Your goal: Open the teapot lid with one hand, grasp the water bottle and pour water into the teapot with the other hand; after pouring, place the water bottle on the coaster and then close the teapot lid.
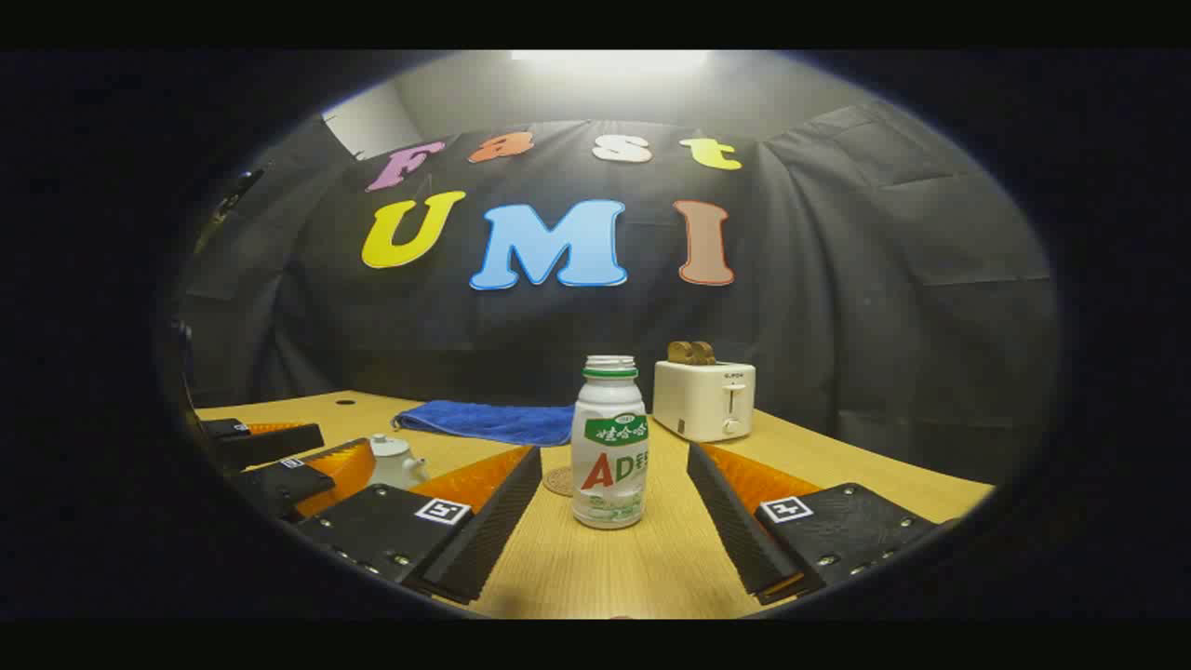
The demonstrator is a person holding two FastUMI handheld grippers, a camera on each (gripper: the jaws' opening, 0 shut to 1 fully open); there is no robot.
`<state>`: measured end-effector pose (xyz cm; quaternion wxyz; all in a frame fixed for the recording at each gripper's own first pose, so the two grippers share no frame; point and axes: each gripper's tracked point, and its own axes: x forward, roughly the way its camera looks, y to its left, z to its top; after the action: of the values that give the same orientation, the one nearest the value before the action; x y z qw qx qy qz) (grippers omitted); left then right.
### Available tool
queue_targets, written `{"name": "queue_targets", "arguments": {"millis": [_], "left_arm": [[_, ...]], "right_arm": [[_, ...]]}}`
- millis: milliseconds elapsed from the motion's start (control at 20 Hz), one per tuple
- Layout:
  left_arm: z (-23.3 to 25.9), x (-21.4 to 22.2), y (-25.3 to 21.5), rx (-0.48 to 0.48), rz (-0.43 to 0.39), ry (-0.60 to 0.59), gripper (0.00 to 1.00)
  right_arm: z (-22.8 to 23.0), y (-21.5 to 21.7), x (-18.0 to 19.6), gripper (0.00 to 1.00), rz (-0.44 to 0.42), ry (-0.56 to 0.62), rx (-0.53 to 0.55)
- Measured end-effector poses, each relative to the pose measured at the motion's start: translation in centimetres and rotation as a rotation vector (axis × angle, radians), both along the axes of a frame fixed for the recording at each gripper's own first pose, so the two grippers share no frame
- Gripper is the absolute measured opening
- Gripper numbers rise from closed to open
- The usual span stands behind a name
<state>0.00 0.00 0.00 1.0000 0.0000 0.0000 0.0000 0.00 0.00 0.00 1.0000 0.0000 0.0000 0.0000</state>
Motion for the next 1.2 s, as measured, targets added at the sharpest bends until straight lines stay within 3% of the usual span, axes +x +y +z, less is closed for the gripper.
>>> {"name": "queue_targets", "arguments": {"millis": [800,1200], "left_arm": [[-0.2,0.9,0.7,-0.023,0.01,0.049,0.8],[0.5,5.2,1.6,-0.044,-0.003,0.071,0.8]], "right_arm": [[0.3,-0.8,-0.2,0.97,-0.018,0.009,0.019],[0.3,-1.3,-0.1,0.97,-0.026,0.015,0.021]]}}
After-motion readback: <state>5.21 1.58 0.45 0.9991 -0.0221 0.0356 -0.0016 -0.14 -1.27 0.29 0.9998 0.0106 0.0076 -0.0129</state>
